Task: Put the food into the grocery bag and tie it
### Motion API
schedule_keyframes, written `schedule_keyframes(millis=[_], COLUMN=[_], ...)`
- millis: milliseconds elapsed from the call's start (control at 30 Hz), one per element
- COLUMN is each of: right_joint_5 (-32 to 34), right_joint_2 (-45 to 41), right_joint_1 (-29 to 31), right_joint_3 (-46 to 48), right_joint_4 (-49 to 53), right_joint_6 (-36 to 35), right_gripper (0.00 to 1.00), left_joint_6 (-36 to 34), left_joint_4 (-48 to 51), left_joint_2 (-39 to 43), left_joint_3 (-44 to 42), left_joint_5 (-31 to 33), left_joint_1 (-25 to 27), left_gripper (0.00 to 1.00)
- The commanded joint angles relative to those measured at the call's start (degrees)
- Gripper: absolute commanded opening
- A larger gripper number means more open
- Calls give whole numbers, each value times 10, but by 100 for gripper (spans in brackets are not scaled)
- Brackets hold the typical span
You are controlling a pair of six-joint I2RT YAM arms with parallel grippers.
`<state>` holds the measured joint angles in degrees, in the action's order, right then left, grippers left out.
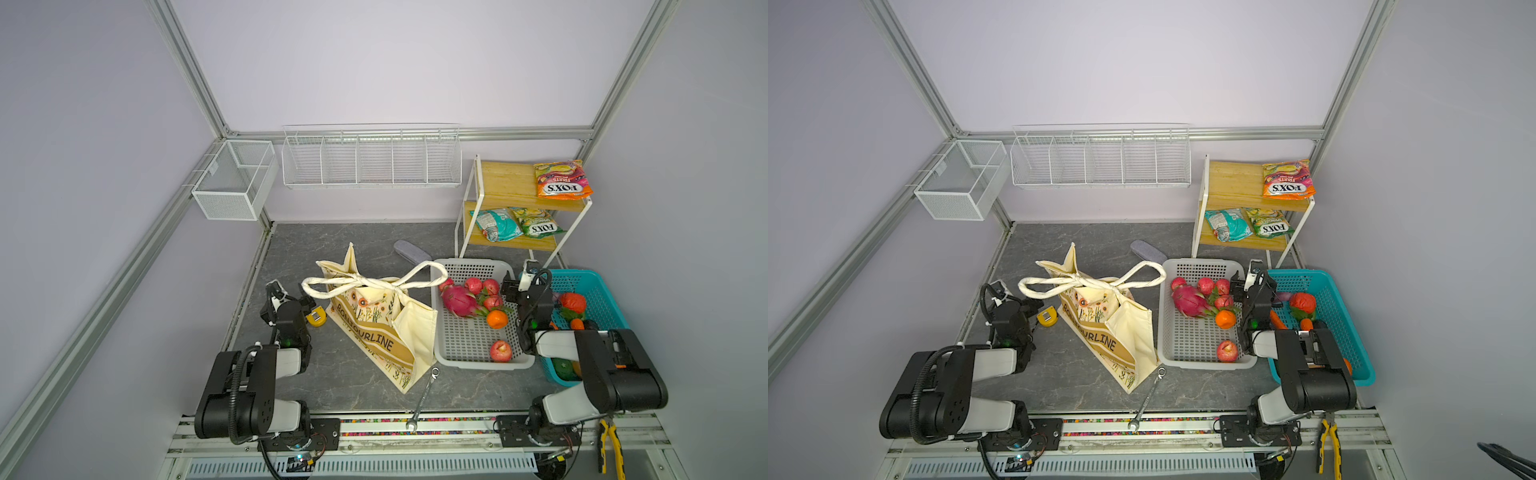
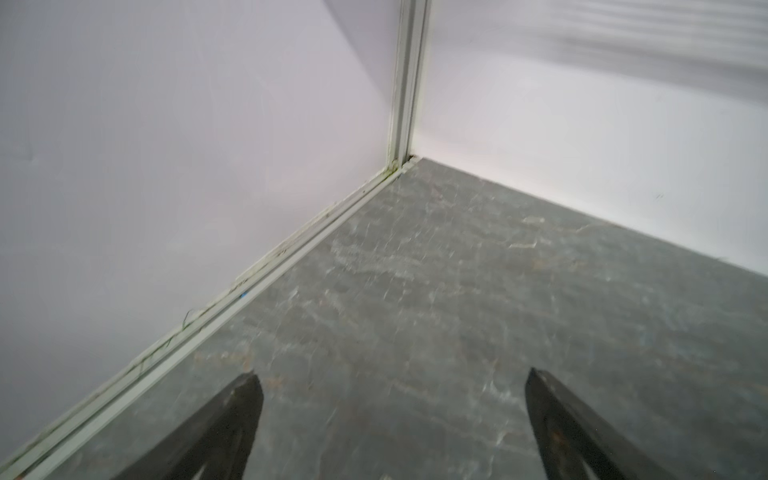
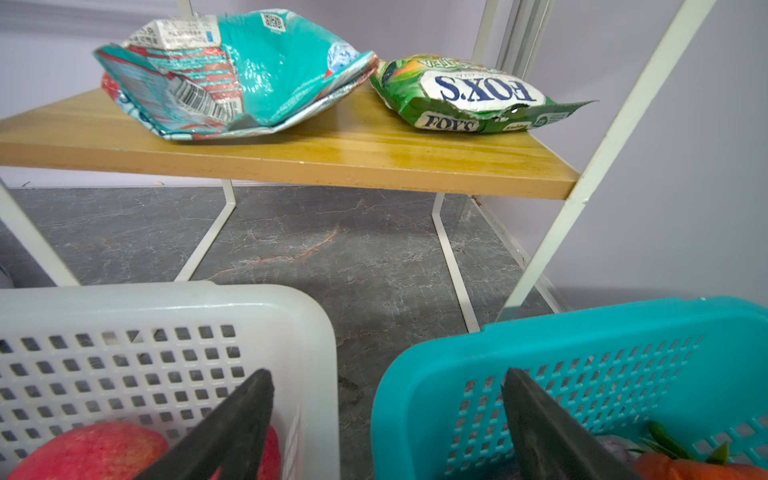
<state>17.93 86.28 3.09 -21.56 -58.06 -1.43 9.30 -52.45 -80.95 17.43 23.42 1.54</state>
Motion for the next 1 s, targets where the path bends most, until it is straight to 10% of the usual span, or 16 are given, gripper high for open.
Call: schedule_keyframes(millis=[0,967], right_joint_5=[-1,-2], right_joint_2=[14,14], right_joint_1=[-4,-5], right_joint_3=[7,5], right_joint_4=[59,64], right_joint_6=[12,11], right_gripper=[89,89], left_joint_6=[-28,-58], left_joint_4=[23,-20], left_joint_2=[-48,-77], left_joint_3=[36,35], left_joint_5=[-36,-62], left_joint_1=[2,9], left_gripper=[99,99])
